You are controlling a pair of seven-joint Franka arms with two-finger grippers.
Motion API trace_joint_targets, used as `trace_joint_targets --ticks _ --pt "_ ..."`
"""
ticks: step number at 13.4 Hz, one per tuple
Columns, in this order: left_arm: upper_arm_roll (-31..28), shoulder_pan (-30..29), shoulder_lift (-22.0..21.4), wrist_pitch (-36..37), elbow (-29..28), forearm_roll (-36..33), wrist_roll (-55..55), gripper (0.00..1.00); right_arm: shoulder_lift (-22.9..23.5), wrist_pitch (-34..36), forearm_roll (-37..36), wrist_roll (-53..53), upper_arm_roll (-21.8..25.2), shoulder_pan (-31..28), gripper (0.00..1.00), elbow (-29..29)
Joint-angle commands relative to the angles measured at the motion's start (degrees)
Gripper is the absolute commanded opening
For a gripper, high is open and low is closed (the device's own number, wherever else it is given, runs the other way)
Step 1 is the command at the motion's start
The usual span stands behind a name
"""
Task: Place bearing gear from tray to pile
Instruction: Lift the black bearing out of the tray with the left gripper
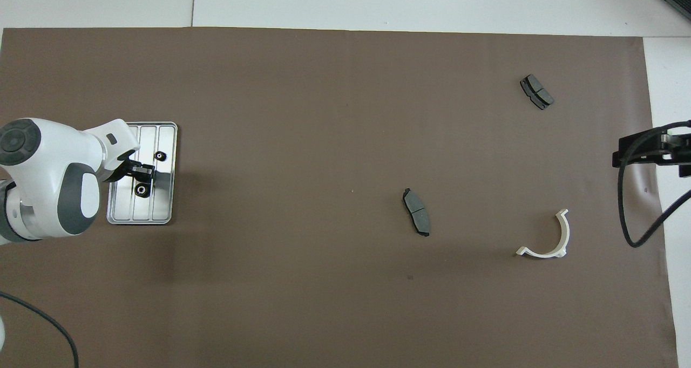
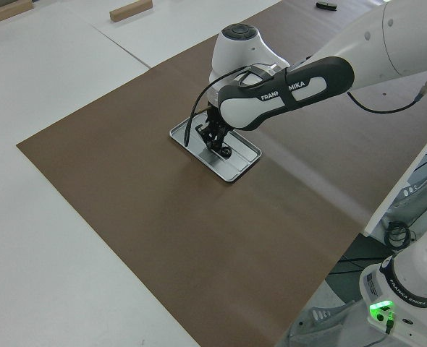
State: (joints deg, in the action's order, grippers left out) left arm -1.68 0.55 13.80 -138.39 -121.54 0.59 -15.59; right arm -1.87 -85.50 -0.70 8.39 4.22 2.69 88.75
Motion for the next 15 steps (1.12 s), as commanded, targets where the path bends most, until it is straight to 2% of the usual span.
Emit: trace_joint_targets --ticks 1,4,6,10,15 --pt "-0.5 0.2 0.7 5.1 4.6 -0.8 -0.1 0.17 -1.6 0.2 1.5 -1.8 -0.3 -0.8 1.0 1.7" --pt "-0.3 0.6 2.0 11.3 10.9 -0.8 1.7 0.13 -1.6 0.1 1.5 -1.9 -0.3 -0.7 1.0 1.7" --pt "-0.3 3.3 2.6 14.1 13.5 -0.6 7.1 0.13 -1.6 0.2 1.5 -1.8 -0.3 -0.8 1.0 1.7" --pt "0.2 12.3 2.3 16.4 14.4 -0.5 26.0 0.1 -1.6 0.2 1.5 -1.8 -0.3 -0.7 1.0 1.7" --pt "0.2 23.3 2.4 14.3 15.1 3.2 44.5 0.11 -1.6 0.2 1.5 -1.9 -0.3 -0.8 1.0 1.7"
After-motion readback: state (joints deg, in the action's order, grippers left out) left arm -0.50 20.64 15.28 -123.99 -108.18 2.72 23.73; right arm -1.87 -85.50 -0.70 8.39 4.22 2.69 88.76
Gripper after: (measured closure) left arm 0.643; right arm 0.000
